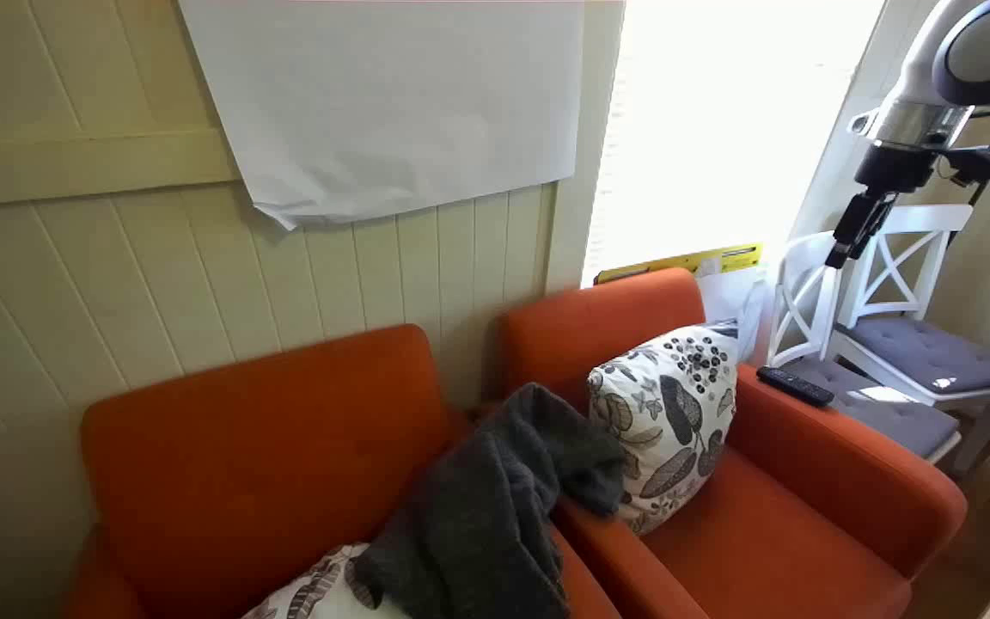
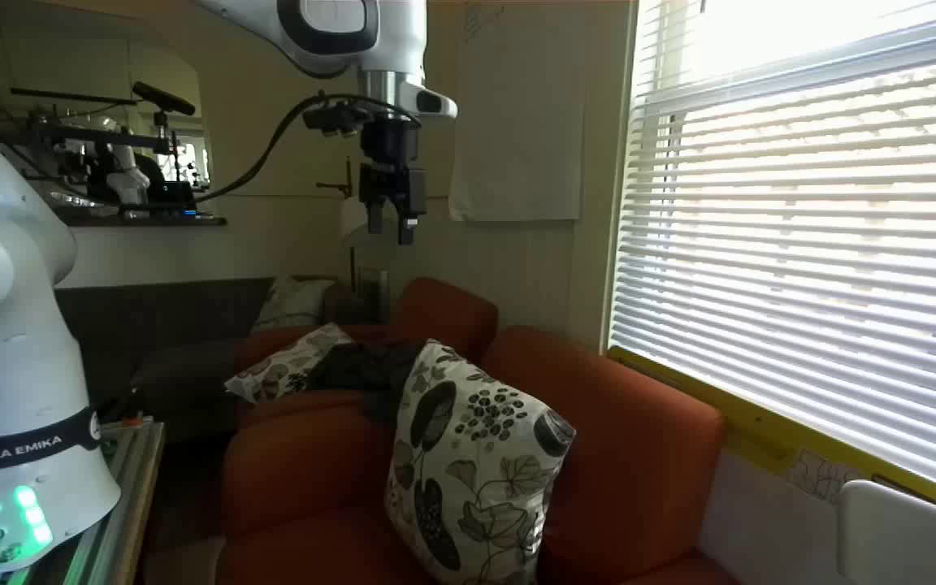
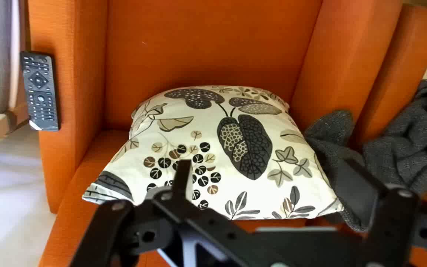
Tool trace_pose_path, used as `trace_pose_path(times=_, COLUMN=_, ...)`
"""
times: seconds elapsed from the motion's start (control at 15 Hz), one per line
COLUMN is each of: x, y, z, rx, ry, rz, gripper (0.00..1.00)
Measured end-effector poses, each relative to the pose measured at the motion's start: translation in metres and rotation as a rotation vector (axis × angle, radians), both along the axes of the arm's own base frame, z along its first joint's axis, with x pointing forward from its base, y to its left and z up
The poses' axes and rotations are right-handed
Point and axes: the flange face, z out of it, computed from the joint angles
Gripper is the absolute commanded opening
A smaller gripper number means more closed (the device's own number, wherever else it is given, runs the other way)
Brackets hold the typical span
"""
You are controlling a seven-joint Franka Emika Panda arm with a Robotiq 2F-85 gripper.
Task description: Move the grey towel to the right
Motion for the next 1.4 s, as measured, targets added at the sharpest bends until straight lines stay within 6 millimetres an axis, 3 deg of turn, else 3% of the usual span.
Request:
trace_pose_path(times=0.47, x=0.0, y=0.001, z=0.0, rx=0.001, ry=0.0, rz=0.002, gripper=1.0)
trace_pose_path(times=0.6, x=0.004, y=0.011, z=-0.002, rx=0.009, ry=-0.012, rz=0.047, gripper=1.0)
trace_pose_path(times=0.73, x=0.013, y=0.038, z=-0.008, rx=0.03, ry=-0.045, rz=0.148, gripper=1.0)
trace_pose_path(times=1.13, x=0.044, y=0.147, z=-0.047, rx=0.021, ry=-0.183, rz=0.462, gripper=1.0)
trace_pose_path(times=1.4, x=0.076, y=0.193, z=-0.089, rx=-0.026, ry=-0.278, rz=0.609, gripper=1.0)
